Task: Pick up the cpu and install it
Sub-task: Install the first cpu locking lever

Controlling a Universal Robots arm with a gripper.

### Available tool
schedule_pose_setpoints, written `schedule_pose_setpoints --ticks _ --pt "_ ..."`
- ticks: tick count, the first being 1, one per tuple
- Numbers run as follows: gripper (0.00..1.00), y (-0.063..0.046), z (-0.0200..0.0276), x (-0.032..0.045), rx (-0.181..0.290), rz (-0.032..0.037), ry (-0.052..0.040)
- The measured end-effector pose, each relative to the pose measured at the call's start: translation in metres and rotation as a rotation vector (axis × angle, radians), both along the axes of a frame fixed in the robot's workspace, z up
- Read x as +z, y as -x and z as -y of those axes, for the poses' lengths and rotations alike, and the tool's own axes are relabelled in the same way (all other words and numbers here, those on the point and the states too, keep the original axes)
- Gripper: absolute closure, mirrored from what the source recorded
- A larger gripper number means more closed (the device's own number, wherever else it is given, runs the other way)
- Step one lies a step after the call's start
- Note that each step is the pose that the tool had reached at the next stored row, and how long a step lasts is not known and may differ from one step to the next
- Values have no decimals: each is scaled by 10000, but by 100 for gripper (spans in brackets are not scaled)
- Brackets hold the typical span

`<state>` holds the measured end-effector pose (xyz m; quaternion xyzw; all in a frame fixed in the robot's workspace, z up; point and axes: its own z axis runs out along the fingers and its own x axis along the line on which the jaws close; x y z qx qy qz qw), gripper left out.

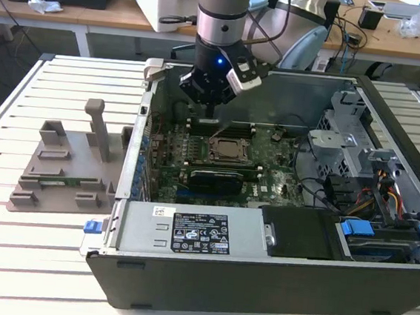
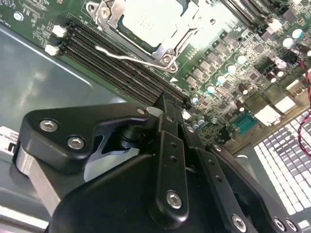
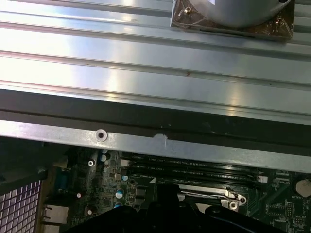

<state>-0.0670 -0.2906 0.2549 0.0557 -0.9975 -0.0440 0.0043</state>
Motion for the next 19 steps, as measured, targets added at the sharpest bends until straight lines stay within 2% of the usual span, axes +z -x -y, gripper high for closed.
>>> schedule_pose_setpoints --ticks 2,7,8,10,19 --pt "89 -26 -1 -63 0 -14 -2" --pt "89 -116 0 -142 1 -46 -1" --pt "89 -146 0 -191 2 -58 -1" --pt "89 -179 -1 -238 3 -67 -2" --pt "89 -309 -1 -312 7 -78 -1"
